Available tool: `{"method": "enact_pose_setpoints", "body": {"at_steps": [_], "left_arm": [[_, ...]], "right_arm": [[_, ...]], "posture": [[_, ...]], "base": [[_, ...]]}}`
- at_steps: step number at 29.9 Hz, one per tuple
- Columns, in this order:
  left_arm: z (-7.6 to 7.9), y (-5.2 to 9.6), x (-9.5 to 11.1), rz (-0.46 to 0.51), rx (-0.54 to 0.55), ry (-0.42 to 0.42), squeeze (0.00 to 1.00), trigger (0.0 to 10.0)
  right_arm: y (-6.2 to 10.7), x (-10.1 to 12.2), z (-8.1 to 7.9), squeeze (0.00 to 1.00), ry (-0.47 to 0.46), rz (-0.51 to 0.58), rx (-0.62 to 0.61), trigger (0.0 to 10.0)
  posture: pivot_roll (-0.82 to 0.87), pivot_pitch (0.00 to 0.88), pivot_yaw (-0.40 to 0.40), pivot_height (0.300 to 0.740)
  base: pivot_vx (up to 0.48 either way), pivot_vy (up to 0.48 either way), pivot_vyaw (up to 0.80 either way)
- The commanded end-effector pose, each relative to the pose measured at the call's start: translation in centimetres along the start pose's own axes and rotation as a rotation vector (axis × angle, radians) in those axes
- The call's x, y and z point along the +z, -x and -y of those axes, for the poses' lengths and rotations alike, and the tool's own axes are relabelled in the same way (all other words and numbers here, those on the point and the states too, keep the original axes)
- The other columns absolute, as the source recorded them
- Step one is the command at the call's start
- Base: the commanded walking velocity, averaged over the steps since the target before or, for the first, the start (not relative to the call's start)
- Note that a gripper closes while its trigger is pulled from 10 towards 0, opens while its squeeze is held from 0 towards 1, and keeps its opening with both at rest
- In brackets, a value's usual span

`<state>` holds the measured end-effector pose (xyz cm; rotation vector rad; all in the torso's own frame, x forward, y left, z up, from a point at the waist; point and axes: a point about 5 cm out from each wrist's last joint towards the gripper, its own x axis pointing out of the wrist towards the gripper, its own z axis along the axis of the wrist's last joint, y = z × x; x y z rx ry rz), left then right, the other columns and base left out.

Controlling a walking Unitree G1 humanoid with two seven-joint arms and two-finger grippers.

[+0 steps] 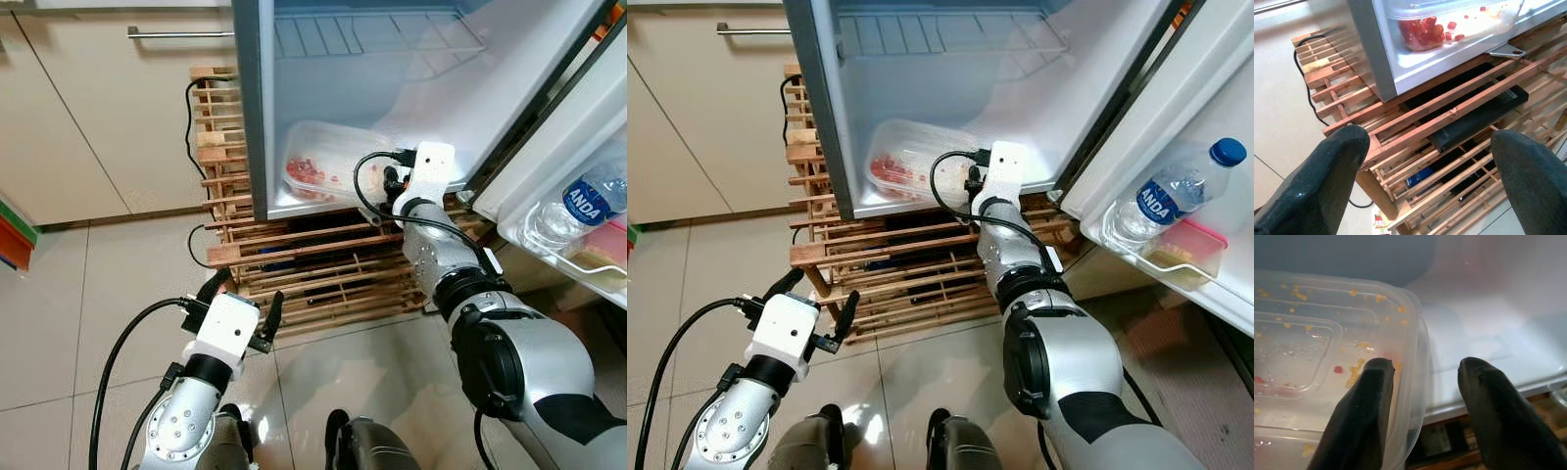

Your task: Restocking fridge

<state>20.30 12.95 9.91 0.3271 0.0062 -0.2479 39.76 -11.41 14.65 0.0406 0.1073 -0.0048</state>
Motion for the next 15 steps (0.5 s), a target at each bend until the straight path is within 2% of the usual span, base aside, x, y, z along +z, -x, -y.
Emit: {"method": "enact_pose_setpoints", "body": {"at_steps": [1, 15], "left_arm": [[0.5, 0.0, -0.2, -0.012, -0.007, 0.007, 0.00, 10.0], [0.6, -0.3, -0.1, -0.009, 0.000, 0.008, 0.00, 10.0]], "right_arm": [[-0.1, 0.3, -0.2, 1.00, 0.067, 0.013, 0.008, 10.0], [-0.3, 1.8, -0.3, 1.00, 0.177, 0.101, -0.030, 10.0]], "posture": [[0.20, 0.241, -0.119, 0.740], [0.19, 0.238, -0.123, 0.740]], "base": [[0.000, 0.000, 0.00], [0.000, 0.000, 0.00]]}}
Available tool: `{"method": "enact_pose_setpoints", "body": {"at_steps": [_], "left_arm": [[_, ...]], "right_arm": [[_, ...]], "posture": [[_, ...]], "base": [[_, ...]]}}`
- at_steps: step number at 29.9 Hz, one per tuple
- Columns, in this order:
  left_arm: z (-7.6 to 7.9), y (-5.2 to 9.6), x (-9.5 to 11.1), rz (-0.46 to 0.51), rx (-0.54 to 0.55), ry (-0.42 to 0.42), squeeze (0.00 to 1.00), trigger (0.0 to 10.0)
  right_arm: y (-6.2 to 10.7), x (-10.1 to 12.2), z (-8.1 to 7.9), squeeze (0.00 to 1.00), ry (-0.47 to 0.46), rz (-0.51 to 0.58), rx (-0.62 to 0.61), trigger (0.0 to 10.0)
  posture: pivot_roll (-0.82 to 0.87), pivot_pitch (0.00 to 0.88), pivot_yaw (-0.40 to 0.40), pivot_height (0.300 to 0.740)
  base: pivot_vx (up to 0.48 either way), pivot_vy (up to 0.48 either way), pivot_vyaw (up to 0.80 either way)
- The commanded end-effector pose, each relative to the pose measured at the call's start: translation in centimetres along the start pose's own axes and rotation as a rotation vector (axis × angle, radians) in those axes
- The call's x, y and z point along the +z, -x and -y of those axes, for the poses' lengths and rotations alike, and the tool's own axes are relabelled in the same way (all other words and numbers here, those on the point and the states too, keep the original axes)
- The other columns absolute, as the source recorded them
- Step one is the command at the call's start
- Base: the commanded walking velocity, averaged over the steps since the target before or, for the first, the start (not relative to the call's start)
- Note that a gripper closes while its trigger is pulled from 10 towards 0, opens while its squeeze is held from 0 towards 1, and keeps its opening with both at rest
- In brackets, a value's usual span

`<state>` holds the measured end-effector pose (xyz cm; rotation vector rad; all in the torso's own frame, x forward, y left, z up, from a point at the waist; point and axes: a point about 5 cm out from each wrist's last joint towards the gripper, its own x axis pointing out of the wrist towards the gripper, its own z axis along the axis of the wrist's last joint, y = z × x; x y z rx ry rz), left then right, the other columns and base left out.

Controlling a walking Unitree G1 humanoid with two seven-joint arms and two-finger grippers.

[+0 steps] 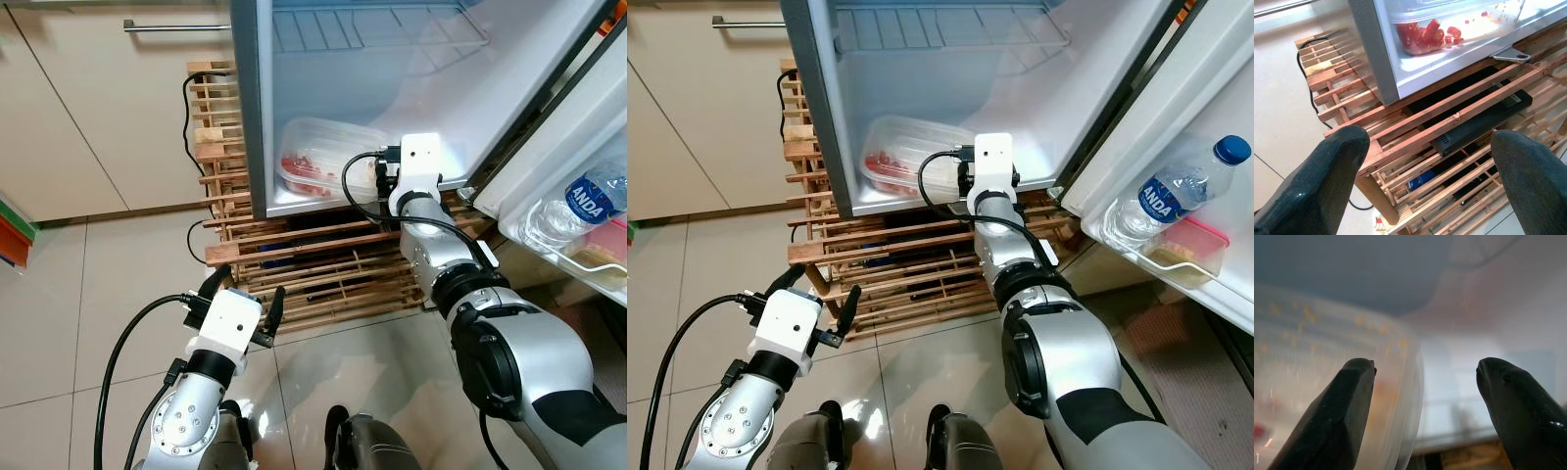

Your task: Restocking fridge

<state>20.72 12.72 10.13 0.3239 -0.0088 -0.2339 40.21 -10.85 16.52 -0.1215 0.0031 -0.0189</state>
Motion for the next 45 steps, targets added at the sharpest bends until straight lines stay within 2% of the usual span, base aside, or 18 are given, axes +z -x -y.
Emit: {"method": "enact_pose_setpoints", "body": {"at_steps": [1, 29, 30, 31, 35, 41, 45], "left_arm": [[0.6, 0.2, -0.4, -0.021, -0.016, 0.007, 0.00, 10.0], [0.6, 0.2, -0.4, -0.021, -0.014, 0.006, 0.00, 10.0], [0.6, -1.9, -0.2, 0.009, -0.008, 0.027, 0.00, 10.0], [0.6, -4.5, 0.2, 0.041, 0.000, 0.062, 0.00, 10.0], [0.5, -5.2, 0.2, 0.045, 0.005, 0.075, 0.00, 10.0], [0.9, -5.5, 0.3, 0.058, 0.002, 0.079, 0.00, 10.0], [0.7, -6.2, 0.2, 0.072, 0.017, 0.091, 0.00, 10.0]], "right_arm": [[0.0, -0.1, 0.3, 1.00, 0.017, -0.004, -0.008, 10.0], [0.0, 0.1, 0.4, 1.00, 0.035, 0.010, -0.019, 10.0], [0.1, -0.4, 1.4, 0.00, -0.043, 0.010, -0.016, 10.0], [0.5, -1.3, 2.9, 0.00, -0.128, 0.027, -0.011, 10.0], [0.8, -1.2, 3.9, 0.00, -0.134, 0.074, -0.022, 10.0], [1.1, 0.2, 5.1, 0.00, -0.060, 0.206, -0.055, 10.0], [2.3, 0.7, 6.3, 0.00, -0.038, 0.278, -0.030, 10.0]], "posture": [[0.19, 0.238, -0.123, 0.740], [0.20, 0.237, -0.123, 0.740], [0.08, 0.073, -0.137, 0.740], [0.08, 0.063, -0.137, 0.740], [0.07, 0.046, -0.137, 0.740], [0.05, 0.022, -0.139, 0.740], [0.05, 0.009, -0.146, 0.740]], "base": [[0.000, 0.000, 0.00], [0.000, 0.000, 0.00], [0.000, 0.000, 0.00], [0.000, 0.000, 0.00], [0.000, 0.000, 0.00], [0.000, 0.000, 0.00], [0.000, 0.000, 0.00]]}}
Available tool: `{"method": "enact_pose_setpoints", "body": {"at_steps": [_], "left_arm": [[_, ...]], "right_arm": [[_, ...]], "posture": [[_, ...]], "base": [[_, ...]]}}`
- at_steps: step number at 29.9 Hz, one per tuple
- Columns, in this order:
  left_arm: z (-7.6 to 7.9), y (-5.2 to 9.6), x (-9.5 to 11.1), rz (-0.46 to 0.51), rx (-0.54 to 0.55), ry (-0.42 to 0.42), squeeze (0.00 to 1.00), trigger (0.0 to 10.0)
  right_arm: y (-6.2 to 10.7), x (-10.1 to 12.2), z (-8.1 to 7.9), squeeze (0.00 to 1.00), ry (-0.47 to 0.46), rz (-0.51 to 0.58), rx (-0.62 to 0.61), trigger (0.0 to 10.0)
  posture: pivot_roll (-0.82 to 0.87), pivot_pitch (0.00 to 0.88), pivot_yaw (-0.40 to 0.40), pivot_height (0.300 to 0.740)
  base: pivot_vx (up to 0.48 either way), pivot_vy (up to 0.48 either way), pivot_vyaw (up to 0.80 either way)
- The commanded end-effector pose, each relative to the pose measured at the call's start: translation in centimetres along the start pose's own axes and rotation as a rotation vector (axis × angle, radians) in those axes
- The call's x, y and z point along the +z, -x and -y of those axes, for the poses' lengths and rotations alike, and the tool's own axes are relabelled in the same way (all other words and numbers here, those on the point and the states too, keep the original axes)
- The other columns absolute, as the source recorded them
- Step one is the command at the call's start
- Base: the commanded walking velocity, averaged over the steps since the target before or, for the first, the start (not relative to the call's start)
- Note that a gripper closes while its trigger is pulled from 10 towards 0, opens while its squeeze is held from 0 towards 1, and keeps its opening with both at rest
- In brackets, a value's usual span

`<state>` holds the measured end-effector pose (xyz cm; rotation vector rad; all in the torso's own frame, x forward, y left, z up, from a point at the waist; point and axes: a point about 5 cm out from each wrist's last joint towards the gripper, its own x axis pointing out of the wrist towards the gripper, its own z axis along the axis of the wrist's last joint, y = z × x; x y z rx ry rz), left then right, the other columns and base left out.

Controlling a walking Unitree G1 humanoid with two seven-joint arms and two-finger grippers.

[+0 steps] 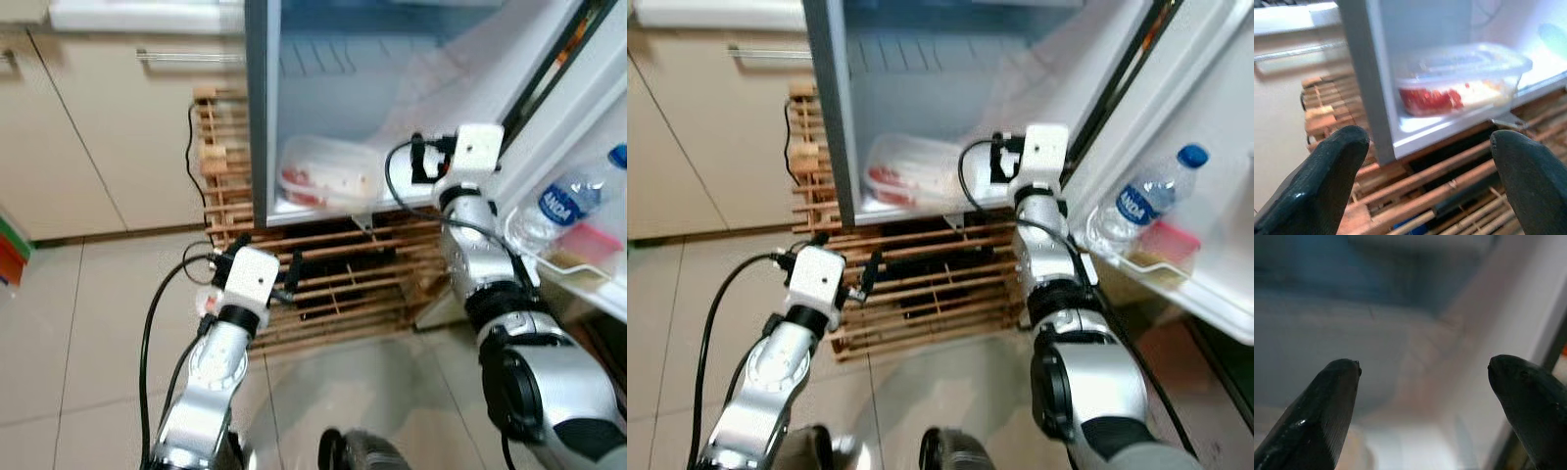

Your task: Restocking fridge

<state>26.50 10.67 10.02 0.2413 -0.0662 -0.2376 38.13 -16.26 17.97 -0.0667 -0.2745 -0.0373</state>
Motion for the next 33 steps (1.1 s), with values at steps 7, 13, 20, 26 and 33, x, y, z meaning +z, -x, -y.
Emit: {"method": "enact_pose_setpoints", "body": {"at_steps": [7, 13, 20, 26, 33], "left_arm": [[-2.5, 2.0, -1.1, -0.077, 0.101, 0.097, 0.00, 10.0], [-3.4, 1.9, -0.2, -0.069, 0.114, 0.099, 0.00, 10.0], [-1.8, 3.7, -0.9, -0.089, 0.035, 0.114, 0.00, 10.0], [-2.4, 1.6, -0.2, -0.061, 0.054, 0.114, 0.00, 10.0], [-4.6, -1.8, -3.6, -0.233, 0.119, 0.204, 0.00, 10.0]], "right_arm": [[7.2, -3.1, 3.6, 0.00, 0.050, -0.105, 0.070, 10.0], [13.2, -4.1, 4.8, 0.00, 0.082, -0.177, 0.084, 10.0], [16.7, -5.6, 5.2, 0.00, 0.076, -0.285, 0.105, 10.0], [15.4, -5.9, 4.7, 0.00, 0.032, -0.315, 0.094, 10.0], [12.7, -10.8, 3.3, 0.00, -0.164, -0.551, 0.055, 10.0]], "posture": [[0.05, 0.017, -0.143, 0.740], [0.06, 0.016, -0.131, 0.740], [0.04, 0.019, -0.121, 0.740], [0.03, 0.009, -0.119, 0.740], [0.01, 0.000, -0.090, 0.740]], "base": [[0.000, 0.000, 0.00], [0.000, 0.000, 0.00], [0.000, 0.000, 0.00], [0.000, 0.000, 0.00], [0.000, 0.000, 0.00]]}}
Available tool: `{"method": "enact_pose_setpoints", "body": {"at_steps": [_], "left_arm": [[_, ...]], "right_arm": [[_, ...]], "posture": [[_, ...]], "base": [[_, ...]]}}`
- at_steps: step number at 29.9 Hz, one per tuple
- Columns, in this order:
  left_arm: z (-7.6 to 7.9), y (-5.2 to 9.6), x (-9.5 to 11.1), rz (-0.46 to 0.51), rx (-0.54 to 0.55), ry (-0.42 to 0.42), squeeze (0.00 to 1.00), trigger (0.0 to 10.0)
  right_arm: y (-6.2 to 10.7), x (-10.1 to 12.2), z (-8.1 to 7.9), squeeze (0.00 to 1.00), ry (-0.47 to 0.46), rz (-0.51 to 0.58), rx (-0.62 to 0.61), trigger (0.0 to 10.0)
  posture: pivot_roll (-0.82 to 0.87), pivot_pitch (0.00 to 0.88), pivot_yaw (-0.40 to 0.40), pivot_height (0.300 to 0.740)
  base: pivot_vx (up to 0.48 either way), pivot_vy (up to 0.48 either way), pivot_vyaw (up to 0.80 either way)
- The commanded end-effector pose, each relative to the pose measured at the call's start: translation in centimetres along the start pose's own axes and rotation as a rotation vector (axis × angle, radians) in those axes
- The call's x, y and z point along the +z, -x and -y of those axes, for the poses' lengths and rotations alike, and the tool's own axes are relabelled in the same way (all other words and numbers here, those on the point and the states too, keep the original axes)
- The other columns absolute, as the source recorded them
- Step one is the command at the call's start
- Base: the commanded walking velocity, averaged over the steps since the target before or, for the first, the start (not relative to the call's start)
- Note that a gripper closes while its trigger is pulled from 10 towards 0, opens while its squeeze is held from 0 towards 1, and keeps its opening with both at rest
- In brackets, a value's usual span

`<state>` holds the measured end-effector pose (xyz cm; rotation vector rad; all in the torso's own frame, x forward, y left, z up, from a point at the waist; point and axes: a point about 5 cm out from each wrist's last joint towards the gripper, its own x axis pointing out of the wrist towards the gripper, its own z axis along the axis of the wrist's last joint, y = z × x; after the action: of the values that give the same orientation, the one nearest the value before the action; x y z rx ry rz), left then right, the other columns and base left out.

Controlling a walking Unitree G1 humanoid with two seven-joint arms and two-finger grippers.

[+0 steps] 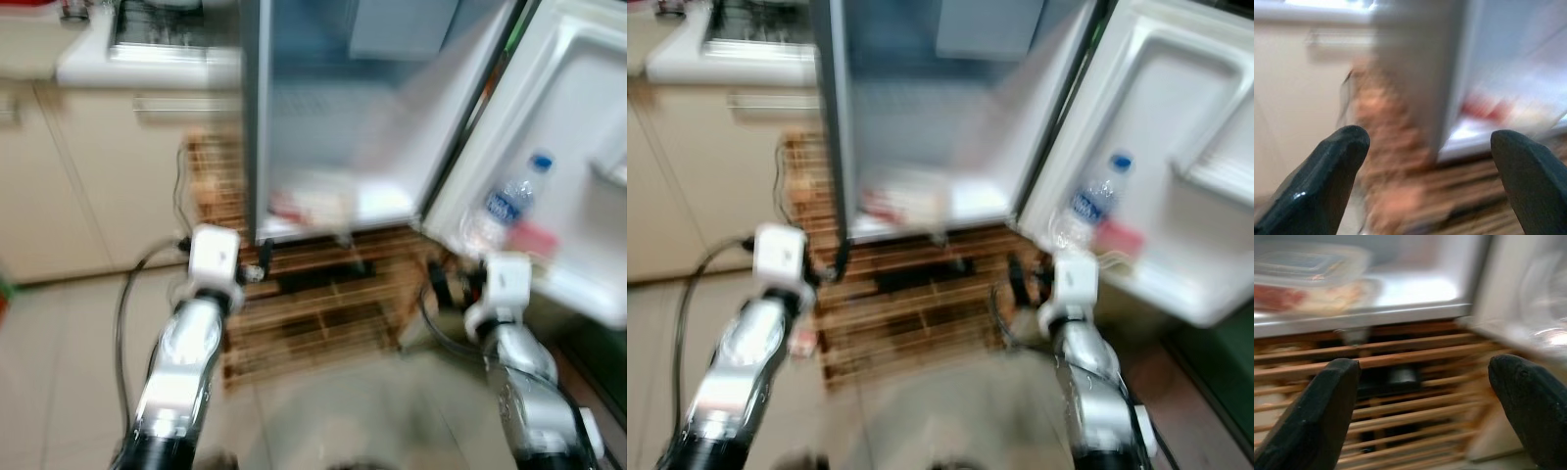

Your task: Restocking fridge

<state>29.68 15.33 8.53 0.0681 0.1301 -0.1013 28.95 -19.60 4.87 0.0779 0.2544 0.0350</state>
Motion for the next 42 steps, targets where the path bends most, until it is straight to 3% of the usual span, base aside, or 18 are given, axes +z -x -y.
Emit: {"method": "enact_pose_setpoints", "body": {"at_steps": [1, 7, 9, 10, 12, 15, 16, 21, 26, 34, 42], "left_arm": [[0.0, 0.0, -0.8, -0.043, 0.004, 0.010, 0.00, 10.0], [-0.1, -0.5, -1.3, -0.071, -0.002, 0.012, 0.00, 10.0], [0.6, -1.5, -6.2, -0.356, -0.058, 0.011, 0.00, 10.0], [1.0, -0.9, -8.4, -0.483, -0.072, 0.022, 0.00, 10.0], [1.3, 0.4, -10.8, -0.622, -0.076, 0.030, 0.00, 10.0], [1.6, 2.6, -13.4, -0.763, -0.082, -0.008, 0.00, 10.0], [1.6, 2.6, -13.4, -0.763, -0.082, -0.008, 0.00, 10.0], [1.9, 6.0, -16.6, -0.940, -0.103, -0.052, 0.00, 10.0], [1.8, 6.7, -17.1, -0.973, -0.043, -0.002, 0.00, 10.0], [1.1, 6.9, -17.3, -0.928, 0.041, 0.055, 0.00, 10.0], [1.2, 7.8, -17.9, -0.930, 0.040, 0.014, 0.00, 10.0]], "right_arm": [[0.2, -0.5, 0.4, 0.00, -0.023, -0.020, -0.011, 10.0], [-0.3, -0.7, 0.3, 0.00, -0.034, -0.036, -0.016, 10.0], [-2.1, -2.9, -1.2, 0.00, -0.073, -0.232, -0.001, 10.0], [-2.2, -3.9, -1.5, 0.00, -0.066, -0.316, -0.019, 10.0], [-1.8, -5.3, -1.4, 0.00, -0.038, -0.408, -0.046, 10.0], [-0.9, -7.0, -0.7, 0.00, 0.021, -0.507, -0.073, 10.0], [-0.9, -7.0, -0.7, 0.00, 0.021, -0.507, -0.073, 10.0], [1.0, -9.5, 0.1, 0.00, 0.116, -0.656, -0.056, 10.0], [1.9, -10.7, 0.4, 0.00, 0.081, -0.703, -0.091, 10.0], [1.9, -10.7, 0.2, 0.00, 0.055, -0.686, -0.092, 10.0], [1.7, -10.6, 0.0, 0.00, 0.096, -0.680, -0.075, 10.0]], "posture": [[0.01, 0.000, -0.090, 0.740], [0.01, 0.000, -0.085, 0.740], [-0.01, 0.000, -0.062, 0.740], [-0.01, 0.000, -0.063, 0.740], [-0.01, 0.000, -0.064, 0.740], [-0.01, 0.000, -0.065, 0.740], [-0.01, 0.000, -0.065, 0.740], [-0.03, 0.000, -0.057, 0.740], [-0.03, 0.000, -0.058, 0.740], [-0.03, 0.000, -0.057, 0.740], [-0.02, 0.000, -0.060, 0.740]], "base": [[0.000, 0.000, 0.00], [0.000, 0.000, 0.00], [0.000, 0.000, 0.00], [0.000, 0.000, 0.00], [0.000, 0.000, 0.00], [0.000, 0.000, 0.00], [0.000, 0.000, 0.00], [0.000, 0.000, 0.00], [0.000, 0.000, 0.00], [0.000, 0.000, 0.00], [0.000, -0.251, 0.00]]}}
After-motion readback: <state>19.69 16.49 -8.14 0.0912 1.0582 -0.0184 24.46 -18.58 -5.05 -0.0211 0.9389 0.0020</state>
